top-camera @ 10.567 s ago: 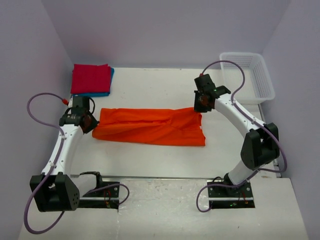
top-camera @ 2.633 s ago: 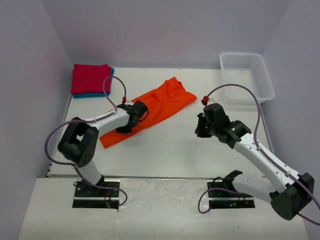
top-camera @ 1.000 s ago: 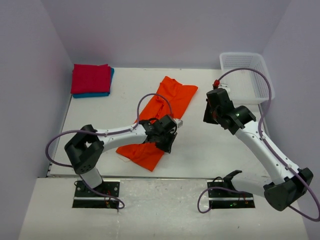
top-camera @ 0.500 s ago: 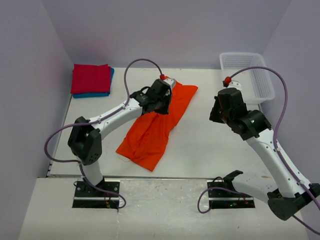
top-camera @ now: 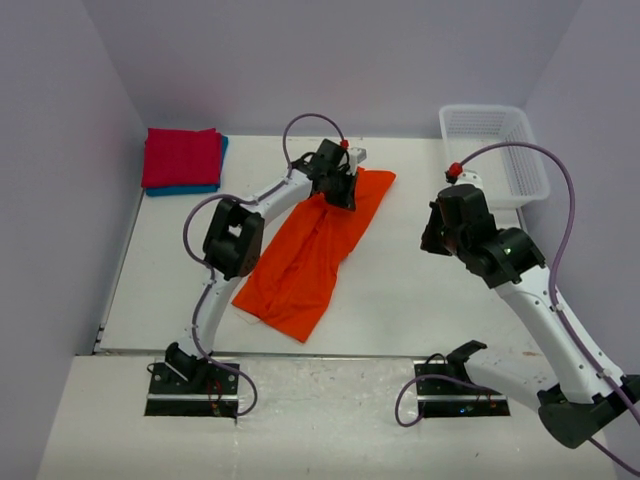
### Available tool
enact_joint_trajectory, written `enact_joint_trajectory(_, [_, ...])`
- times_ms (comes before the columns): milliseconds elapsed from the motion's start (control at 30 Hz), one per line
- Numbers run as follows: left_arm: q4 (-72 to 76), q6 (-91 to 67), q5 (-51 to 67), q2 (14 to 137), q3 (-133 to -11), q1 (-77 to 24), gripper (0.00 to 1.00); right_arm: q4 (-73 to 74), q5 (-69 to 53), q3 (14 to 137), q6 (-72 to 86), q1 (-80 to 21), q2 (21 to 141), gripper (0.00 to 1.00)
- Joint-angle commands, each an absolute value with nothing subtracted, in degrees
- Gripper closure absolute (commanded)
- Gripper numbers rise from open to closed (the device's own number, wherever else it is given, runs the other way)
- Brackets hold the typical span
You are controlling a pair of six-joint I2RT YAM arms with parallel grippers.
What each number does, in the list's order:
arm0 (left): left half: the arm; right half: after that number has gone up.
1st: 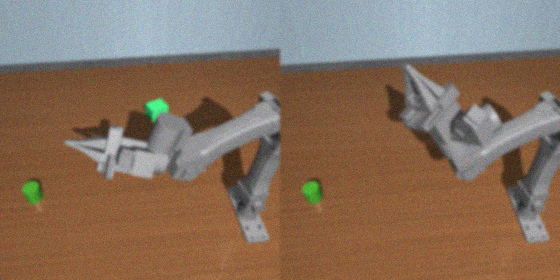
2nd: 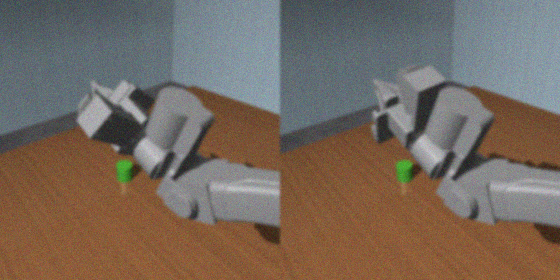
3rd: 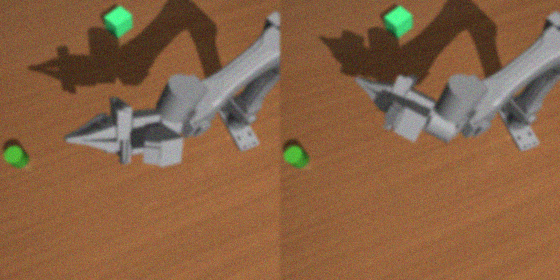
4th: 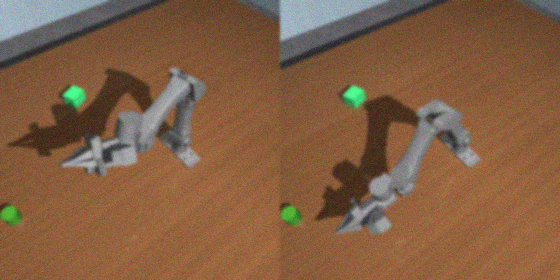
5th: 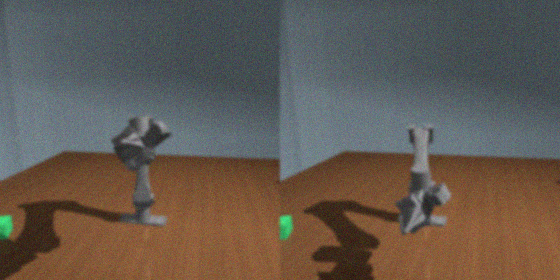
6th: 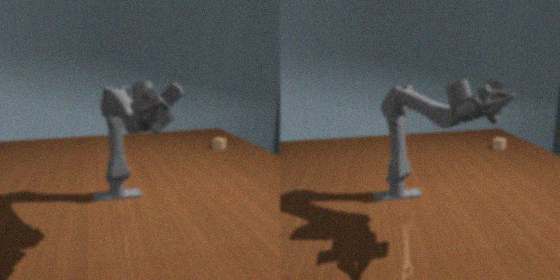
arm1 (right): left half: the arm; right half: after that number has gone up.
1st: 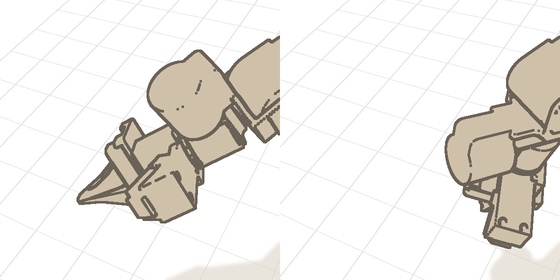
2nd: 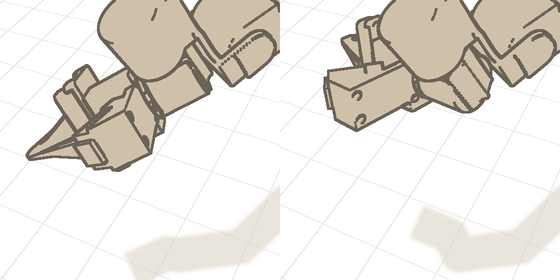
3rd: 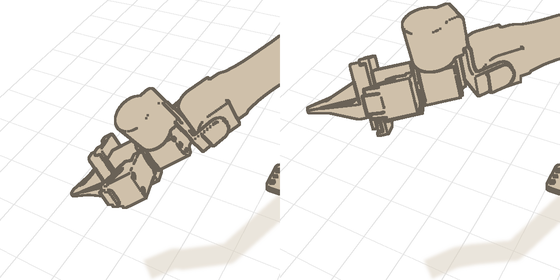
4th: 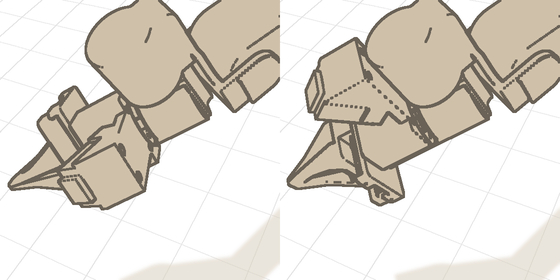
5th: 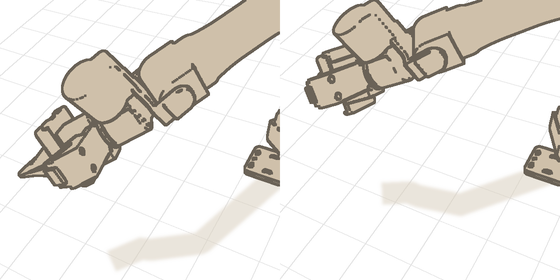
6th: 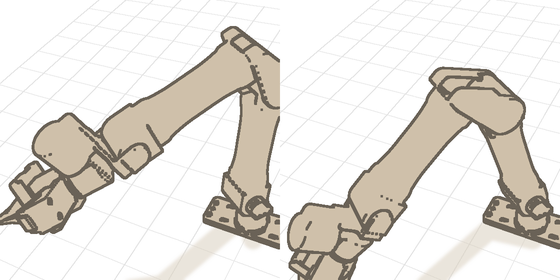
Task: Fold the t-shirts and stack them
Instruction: Rotate the tshirt 90 degrees
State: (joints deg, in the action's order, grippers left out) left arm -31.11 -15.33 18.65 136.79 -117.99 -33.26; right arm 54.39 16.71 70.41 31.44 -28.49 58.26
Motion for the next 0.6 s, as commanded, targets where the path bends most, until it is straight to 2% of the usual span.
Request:
enact_joint_trajectory(0, [-31.29,-13.36,23.46,138.95,-122.25,-32.08,1.0,55.28,15.91,70.4,30.76,-28.39,56.6,1.0])
enact_joint_trajectory(267, [-32.34,-14.59,20.13,144.67,-122.26,-28.92,1.0,56.16,14.06,71.28,30.76,-28.39,56.95,1.0])
enact_joint_trajectory(567, [-31.64,-14.41,21.44,145.37,-124.19,-21.72,1.0,51.07,4.85,65.66,30.5,-29.35,59.58,1.0])
